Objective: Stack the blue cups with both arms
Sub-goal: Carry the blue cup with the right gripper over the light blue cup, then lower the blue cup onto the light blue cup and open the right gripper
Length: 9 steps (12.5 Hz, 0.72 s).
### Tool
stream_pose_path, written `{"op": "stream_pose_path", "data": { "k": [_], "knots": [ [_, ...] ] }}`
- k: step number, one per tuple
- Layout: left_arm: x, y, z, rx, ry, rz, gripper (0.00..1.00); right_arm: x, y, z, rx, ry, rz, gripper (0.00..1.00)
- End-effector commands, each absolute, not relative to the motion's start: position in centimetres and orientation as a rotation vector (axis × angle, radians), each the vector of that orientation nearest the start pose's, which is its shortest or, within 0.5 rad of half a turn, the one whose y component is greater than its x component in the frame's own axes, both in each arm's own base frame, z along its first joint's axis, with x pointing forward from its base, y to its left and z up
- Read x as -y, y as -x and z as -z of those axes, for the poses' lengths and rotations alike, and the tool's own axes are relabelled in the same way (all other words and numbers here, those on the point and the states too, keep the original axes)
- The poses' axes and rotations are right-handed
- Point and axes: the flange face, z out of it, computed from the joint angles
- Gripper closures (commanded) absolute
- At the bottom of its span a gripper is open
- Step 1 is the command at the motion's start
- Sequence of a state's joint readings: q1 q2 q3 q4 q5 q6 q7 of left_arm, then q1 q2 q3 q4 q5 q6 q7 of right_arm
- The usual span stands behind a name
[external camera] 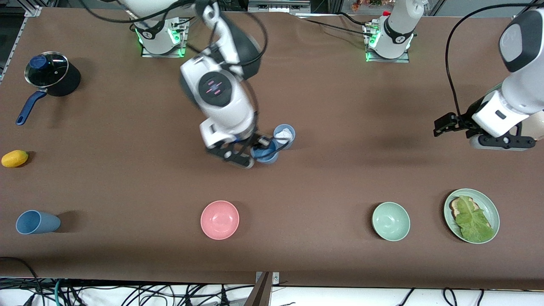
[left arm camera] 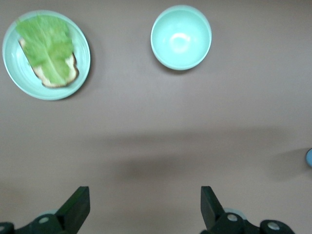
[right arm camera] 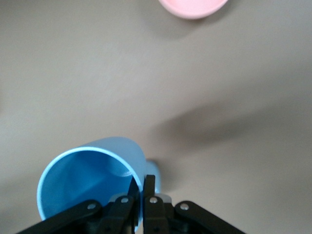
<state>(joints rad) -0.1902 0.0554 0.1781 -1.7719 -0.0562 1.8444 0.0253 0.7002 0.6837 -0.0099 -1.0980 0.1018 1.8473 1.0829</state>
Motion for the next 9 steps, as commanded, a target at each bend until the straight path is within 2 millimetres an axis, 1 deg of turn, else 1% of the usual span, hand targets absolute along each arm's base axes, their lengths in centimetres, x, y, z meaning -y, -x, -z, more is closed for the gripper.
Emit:
{"op": "stream_pose_path", "data": {
  "k": [1,2,3,4,5,6,7,8,9],
  "knots": [
    [3.9,-58.5,-56.3,-0.170,3.109,0.103,0.00,-50.2,-55.9,-43.3,-0.722,2.955,-0.035,1.00],
    [3.5,-58.3,-57.8,-0.182,3.091,0.085,0.00,-50.7,-55.1,-42.9,-0.755,2.967,-0.053,1.00],
    [3.5,-58.1,-58.7,-0.213,3.088,0.070,0.00,-51.2,-54.2,-42.5,-0.779,2.989,-0.086,1.00],
    [3.3,-58.0,-59.3,-0.221,3.093,0.051,0.00,-51.6,-53.4,-41.9,-0.798,3.007,-0.106,1.00],
    [2.9,-58.0,-59.1,-0.208,3.104,0.042,0.00,-51.9,-52.7,-40.8,-0.808,3.029,-0.121,1.00],
    [2.8,-58.0,-58.7,-0.208,3.109,0.025,0.00,-52.2,-52.4,-40.4,-0.801,3.042,-0.109,1.00],
    [2.7,-58.1,-58.5,-0.206,3.109,0.016,0.00,-52.3,-52.4,-40.2,-0.800,3.042,-0.106,1.00],
    [2.9,-58.2,-57.8,-0.199,3.129,-0.005,0.00,-52.5,-52.2,-39.9,-0.794,3.046,-0.108,1.00],
    [2.6,-58.2,-57.6,-0.182,3.153,-0.013,0.00,-52.9,-51.8,-39.4,-0.804,3.051,-0.114,1.00]
  ]
}}
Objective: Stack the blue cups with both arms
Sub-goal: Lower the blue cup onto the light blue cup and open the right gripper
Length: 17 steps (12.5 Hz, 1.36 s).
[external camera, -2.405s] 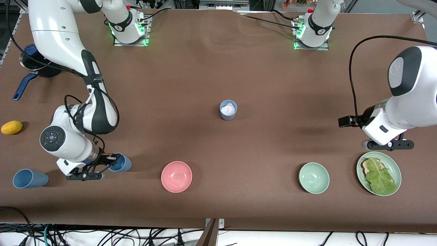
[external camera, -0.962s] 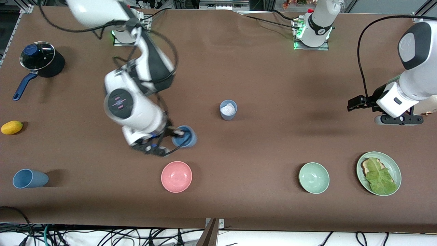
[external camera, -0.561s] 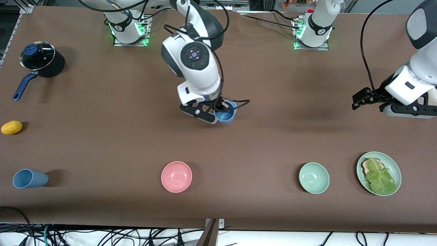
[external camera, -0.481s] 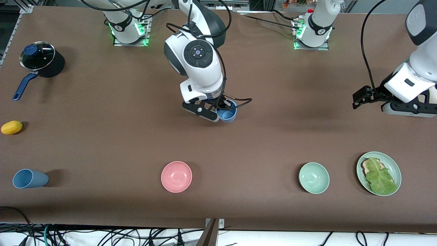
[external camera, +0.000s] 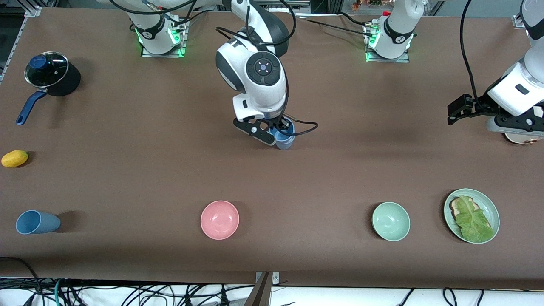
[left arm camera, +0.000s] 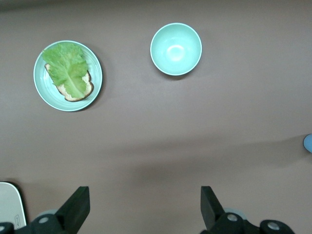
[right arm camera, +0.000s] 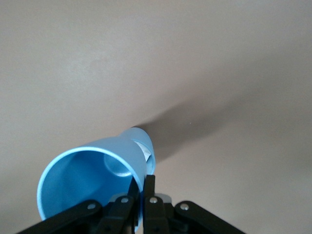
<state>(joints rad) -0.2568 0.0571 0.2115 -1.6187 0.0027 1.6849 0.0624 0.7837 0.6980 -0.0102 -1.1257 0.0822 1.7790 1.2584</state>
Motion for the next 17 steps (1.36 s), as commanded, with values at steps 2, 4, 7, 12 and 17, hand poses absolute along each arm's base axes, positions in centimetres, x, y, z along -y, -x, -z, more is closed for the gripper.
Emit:
{"op": "stream_pose_path", "data": {
  "k": [2,4,7,12,17],
  "knots": [
    [1.5,-58.0,-57.6,-0.148,3.192,-0.045,0.00,-52.9,-51.4,-38.2,-0.816,3.066,-0.142,1.00],
    [1.4,-58.1,-57.5,-0.144,3.186,-0.048,0.00,-52.9,-50.9,-36.9,-0.815,3.085,-0.153,1.00],
    [1.3,-58.1,-57.5,-0.142,3.180,-0.048,0.00,-53.7,-50.1,-36.1,-0.829,3.077,-0.148,1.00],
    [1.4,-58.4,-57.1,-0.144,3.177,-0.055,0.00,-54.2,-50.5,-35.2,-0.837,3.051,-0.116,1.00],
    [1.5,-58.4,-57.1,-0.144,3.179,-0.055,0.00,-52.3,-52.8,-36.8,-0.841,3.042,-0.044,0.00]
  ]
}}
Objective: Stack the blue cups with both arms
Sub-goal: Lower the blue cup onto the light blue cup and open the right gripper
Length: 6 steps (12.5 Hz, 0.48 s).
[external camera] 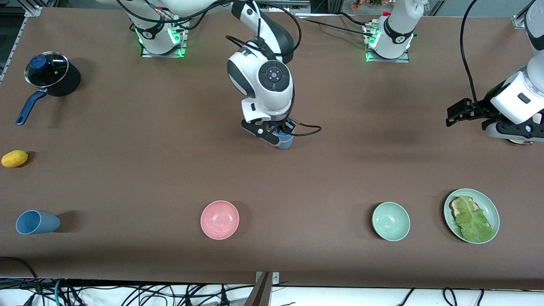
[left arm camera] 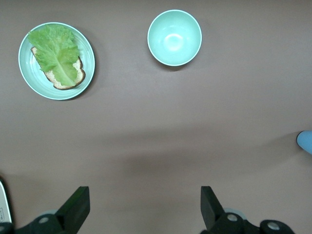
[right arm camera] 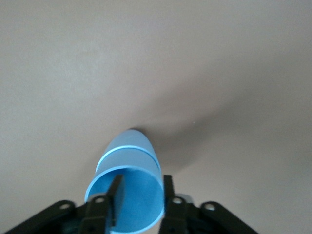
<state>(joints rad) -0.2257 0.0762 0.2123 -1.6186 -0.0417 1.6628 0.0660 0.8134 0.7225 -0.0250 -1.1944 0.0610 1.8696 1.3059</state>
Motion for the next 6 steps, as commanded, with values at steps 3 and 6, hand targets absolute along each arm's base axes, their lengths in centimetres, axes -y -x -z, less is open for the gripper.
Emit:
{"op": "stream_pose_path", "data": {
  "k": [3,6],
  "knots": [
    [1.6,-58.4,-57.1,-0.146,3.179,-0.058,0.00,-47.5,-56.8,-41.3,-0.781,3.029,0.051,0.00],
    [1.5,-58.4,-57.0,-0.144,3.179,-0.060,0.00,-36.7,-62.4,-45.3,-0.542,3.105,0.019,0.00]
  ]
}}
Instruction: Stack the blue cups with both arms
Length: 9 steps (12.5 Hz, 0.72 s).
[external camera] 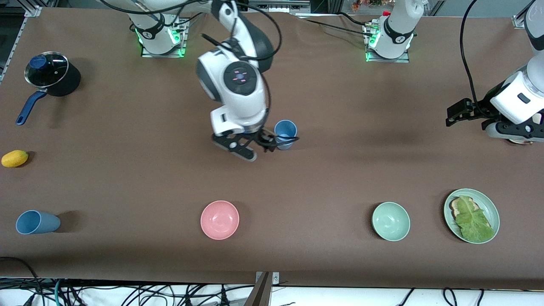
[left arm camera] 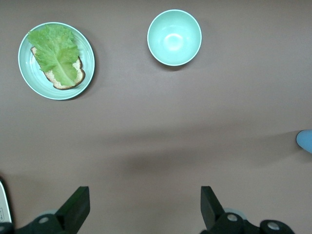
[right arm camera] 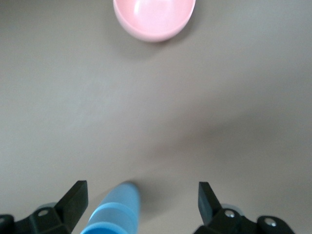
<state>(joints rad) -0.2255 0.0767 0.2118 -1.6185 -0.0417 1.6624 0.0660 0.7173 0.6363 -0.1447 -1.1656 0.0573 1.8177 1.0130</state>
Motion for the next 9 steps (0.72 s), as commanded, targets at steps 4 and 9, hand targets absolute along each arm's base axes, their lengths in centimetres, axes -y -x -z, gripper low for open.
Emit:
{"op": "stream_pose_path", "data": {
  "k": [4,9],
  "knots": [
    [1.5,-58.4,-57.0,-0.144,3.179,-0.060,0.00,-20.0,-67.6,-48.9,-0.359,3.070,-0.090,0.00],
    [1.4,-58.4,-57.0,-0.141,3.179,-0.060,0.00,-8.3,-67.1,-53.1,-0.196,3.097,-0.151,0.00]
  ]
}}
